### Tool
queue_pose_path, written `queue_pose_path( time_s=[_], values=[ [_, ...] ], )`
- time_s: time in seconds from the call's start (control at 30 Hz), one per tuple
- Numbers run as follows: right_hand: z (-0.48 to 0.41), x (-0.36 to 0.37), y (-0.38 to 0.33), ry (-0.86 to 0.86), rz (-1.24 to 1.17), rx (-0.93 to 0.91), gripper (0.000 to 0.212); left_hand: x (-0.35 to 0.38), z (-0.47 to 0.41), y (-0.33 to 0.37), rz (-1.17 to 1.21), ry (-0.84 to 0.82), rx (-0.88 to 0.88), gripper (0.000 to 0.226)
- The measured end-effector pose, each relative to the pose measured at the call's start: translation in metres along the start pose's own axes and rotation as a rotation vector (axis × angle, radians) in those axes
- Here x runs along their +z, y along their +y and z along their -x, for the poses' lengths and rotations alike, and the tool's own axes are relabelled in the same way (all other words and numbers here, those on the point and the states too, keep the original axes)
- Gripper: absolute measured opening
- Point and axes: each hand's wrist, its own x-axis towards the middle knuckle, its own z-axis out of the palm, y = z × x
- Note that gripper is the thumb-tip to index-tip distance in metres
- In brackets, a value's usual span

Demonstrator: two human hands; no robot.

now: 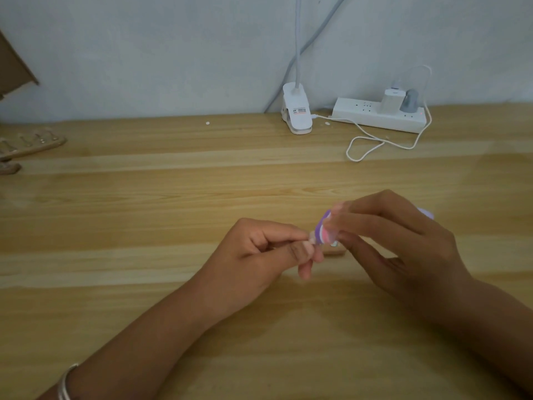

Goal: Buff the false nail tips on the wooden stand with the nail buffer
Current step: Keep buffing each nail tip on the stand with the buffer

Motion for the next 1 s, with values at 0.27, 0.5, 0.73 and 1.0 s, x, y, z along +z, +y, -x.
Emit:
queue_pose_path(
  time_s=[0.27, 0.5, 0.73, 1.0],
  values=[
    [-0.001, -0.001, -0.003, -0.007, 0.011, 0.008, 0.022, -0.005, 0.001, -0.002, 0.038, -0.02, -0.107, 0.021],
    [0.004, -0.001, 0.0, -0.074, -0.008, 0.013, 0.028, -0.01, 0.0, -0.006, 0.073, -0.067, -0.156, 0.021],
    [-0.004, -0.006, 0.0, -0.01, -0.139, 0.198, 0.027, -0.004, -0.001, -0.006, -0.112, 0.069, -0.044, 0.017],
    [0.0, 0.002, -0.004, -0.128, -0.034, 0.068, 0.028, 0.001, 0.0, -0.011, -0.501, 0.201, 0.137, 0.013]
  ],
)
